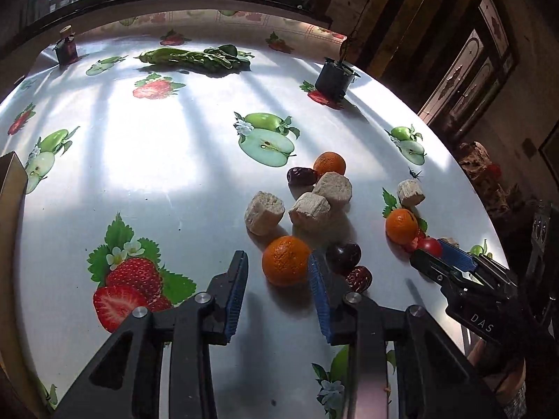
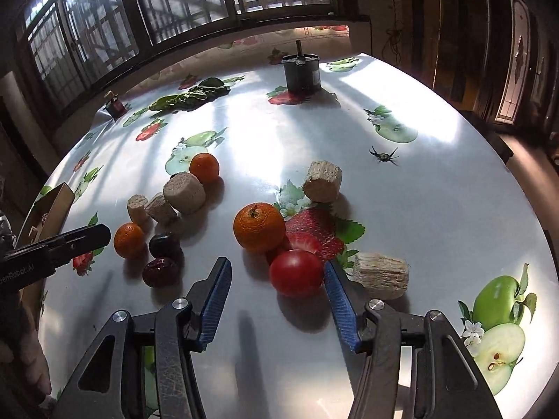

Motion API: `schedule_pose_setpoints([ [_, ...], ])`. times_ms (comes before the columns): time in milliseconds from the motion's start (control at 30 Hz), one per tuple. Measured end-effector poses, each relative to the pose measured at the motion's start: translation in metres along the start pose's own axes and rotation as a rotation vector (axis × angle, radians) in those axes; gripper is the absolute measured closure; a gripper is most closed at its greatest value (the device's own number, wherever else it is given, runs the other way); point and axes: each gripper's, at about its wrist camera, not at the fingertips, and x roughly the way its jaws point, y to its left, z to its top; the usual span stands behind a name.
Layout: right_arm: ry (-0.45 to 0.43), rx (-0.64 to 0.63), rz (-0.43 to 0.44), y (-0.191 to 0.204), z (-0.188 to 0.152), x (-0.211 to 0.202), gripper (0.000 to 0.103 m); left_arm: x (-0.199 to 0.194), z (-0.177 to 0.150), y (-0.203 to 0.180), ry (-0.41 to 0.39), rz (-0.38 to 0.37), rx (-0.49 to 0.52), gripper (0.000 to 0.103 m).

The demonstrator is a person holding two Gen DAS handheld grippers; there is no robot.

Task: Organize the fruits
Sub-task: 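Grasp an orange with the left tool while the right tool grasps a red tomato, then carry the orange and tomato into the box and open both tools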

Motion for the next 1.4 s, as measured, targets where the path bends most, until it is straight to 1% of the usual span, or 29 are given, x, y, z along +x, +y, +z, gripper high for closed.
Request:
schedule_pose_setpoints([
  [67,0.0,0.0,-0.007,-0.001,0.0,0.004,0.051,0.006,0.0,-0.002,0.001,-0.024,0.004,0.067],
  [133,0.011,0.01,0.0,-0.002,0.0,0.009,0.059,0.008,0.0,-0.003,-0.002,-0.031,0.013,0.067],
  [233,0.0,0.005,-0.011,-0.001,0.001,0.008,0.06,0.014,-0.001,-0.009,0.005,-0.042,0.028,0.066],
  [367,-0.004,0.005,-0.013,0.0,0.0,0.008,0.06,0.017,-0.001,-0.015,-0.017,-0.039,0.05,0.066],
  [400,-0.005,0.005,-0.014,0.0,0.001,0.008,0.06,0.017,0.0,-0.015,-0.017,-0.041,0.048,0.067],
  [433,-0.006,0.005,-0.017,0.001,0.001,0.008,0.06,0.017,0.0,-0.014,-0.019,-0.036,0.048,0.076],
  [467,-0.008,0.004,-0.022,0.001,0.001,0.008,0.062,0.017,0.0,-0.014,-0.019,-0.035,0.052,0.076],
  [500,-0.009,0.006,-0.021,0.001,0.0,0.007,0.067,0.017,0.0,-0.013,-0.022,-0.037,0.049,0.076],
  [533,-0.01,0.008,-0.019,0.001,0.0,0.007,0.069,0.016,-0.001,-0.013,-0.021,-0.035,0.046,0.077],
  [600,-0.018,0.011,-0.018,0.001,-0.001,0.006,0.069,0.013,-0.002,-0.015,-0.022,-0.005,0.047,0.077],
  [667,-0.032,0.01,-0.027,0.001,-0.001,0.004,0.069,0.004,-0.005,-0.016,-0.035,0.006,0.047,0.077],
  [767,-0.055,0.004,-0.031,0.003,-0.002,-0.001,0.069,-0.021,-0.011,-0.014,-0.066,-0.003,0.037,0.077],
  [867,-0.066,0.01,-0.022,0.006,-0.003,-0.008,0.069,-0.055,-0.02,-0.009,-0.115,0.004,0.035,0.077],
  [1000,-0.099,-0.011,0.012,0.024,-0.003,-0.036,0.069,-0.107,-0.029,0.015,-0.185,0.013,-0.003,0.077],
  [1100,-0.148,-0.056,0.069,0.054,0.004,-0.068,0.069,-0.15,-0.031,0.044,-0.236,0.034,-0.051,0.077],
  [1200,-0.198,-0.131,0.151,0.097,0.018,-0.099,0.069,-0.193,-0.031,0.081,-0.284,0.082,-0.096,0.077],
  [1300,-0.222,-0.212,0.255,0.15,0.038,-0.122,0.069,-0.229,-0.026,0.12,-0.315,0.169,-0.136,0.077],
  [1400,-0.225,-0.253,0.365,0.203,0.067,-0.135,0.069,-0.255,-0.014,0.161,-0.335,0.262,-0.171,0.077],
])
